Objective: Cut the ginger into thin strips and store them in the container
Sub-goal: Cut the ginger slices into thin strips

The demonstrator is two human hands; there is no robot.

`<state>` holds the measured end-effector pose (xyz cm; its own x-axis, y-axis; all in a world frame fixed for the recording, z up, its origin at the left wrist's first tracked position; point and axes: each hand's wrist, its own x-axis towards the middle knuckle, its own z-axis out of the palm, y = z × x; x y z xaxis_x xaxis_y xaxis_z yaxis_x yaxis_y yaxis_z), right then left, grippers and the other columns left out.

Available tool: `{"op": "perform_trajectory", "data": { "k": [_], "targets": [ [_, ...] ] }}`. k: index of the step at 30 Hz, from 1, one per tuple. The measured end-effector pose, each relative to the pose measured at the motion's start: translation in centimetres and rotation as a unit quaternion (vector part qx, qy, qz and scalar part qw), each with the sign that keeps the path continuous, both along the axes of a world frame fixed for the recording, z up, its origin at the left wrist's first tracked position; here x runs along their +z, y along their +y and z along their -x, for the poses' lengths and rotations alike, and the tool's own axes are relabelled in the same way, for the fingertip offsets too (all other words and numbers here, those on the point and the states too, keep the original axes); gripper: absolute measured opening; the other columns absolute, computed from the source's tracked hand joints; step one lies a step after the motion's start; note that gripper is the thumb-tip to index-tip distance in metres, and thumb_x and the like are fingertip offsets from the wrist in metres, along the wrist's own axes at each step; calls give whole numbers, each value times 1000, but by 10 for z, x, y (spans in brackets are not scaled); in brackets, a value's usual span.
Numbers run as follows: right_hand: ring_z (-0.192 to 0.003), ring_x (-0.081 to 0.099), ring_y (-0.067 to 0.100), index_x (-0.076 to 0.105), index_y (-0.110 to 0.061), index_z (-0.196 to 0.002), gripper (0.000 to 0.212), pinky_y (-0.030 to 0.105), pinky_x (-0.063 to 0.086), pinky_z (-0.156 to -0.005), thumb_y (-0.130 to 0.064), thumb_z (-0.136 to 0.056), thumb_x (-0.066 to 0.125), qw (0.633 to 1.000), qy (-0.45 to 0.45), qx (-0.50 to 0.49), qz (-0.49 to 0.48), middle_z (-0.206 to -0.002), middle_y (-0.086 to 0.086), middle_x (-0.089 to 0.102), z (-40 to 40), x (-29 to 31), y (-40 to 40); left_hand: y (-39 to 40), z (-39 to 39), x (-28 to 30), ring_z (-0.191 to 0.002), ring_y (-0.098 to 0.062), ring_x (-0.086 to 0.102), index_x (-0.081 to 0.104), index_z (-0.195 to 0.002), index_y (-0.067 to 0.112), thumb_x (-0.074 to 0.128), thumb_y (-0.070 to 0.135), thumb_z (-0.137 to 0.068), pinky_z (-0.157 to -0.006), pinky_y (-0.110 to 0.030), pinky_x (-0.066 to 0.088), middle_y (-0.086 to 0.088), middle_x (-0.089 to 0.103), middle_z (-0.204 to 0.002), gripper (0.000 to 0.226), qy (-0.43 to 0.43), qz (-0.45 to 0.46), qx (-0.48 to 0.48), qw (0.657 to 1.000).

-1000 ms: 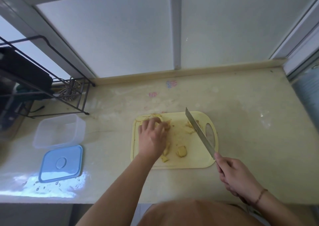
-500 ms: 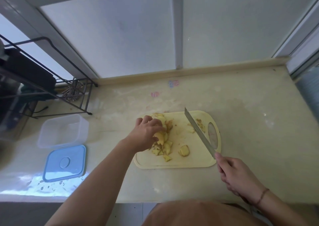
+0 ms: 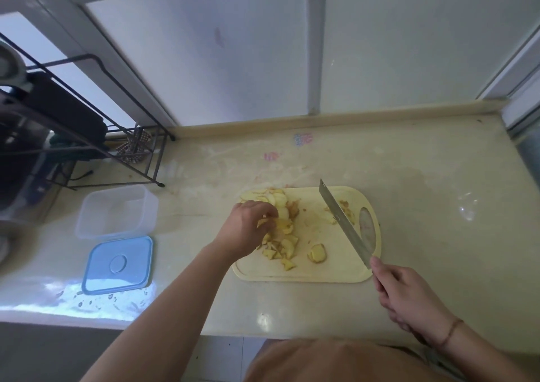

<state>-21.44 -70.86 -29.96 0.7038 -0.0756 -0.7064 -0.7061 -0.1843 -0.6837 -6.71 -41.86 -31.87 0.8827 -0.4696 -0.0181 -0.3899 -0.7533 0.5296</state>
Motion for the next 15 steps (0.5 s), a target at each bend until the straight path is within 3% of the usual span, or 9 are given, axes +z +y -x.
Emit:
{"op": "perform_trajectory", "data": {
  "k": [3, 9, 15],
  "targets": [
    [-37, 25, 15, 43, -13, -72, 53, 21, 22, -42, -63, -89, 45, 1000, -1, 13, -3, -51, 2, 34, -3, -3, -1, -7, 2, 0, -84, -15, 58, 70, -104, 16, 71, 11, -91, -80, -31, 50, 12, 63, -89, 14, 65, 43, 115, 990],
    [-38, 24, 14, 43, -13, -71, 61, 20, 23, -43, -73, -76, 45, 1000, -2, 30, 5, -50, 1, 33, -7, -5, -1, -9, -12, 3, -77, -9, 58, 68, -111, 20, 66, 14, -95, -64, -8, 41, 10, 63, -85, 18, 100, 60, 208, 971],
    [-37, 24, 14, 43, -12, -71, 61, 21, 22, -42, -72, -74, 45, 999, -7, 32, 3, -50, 2, 32, -10, -5, -2, 6, -12, -18, -97, -32, 62, 67, -125, 10, 75, 18, -88, -87, -43, 53, -10, 61, -118, 39, 12, -65, 182, 981]
  ]
}}
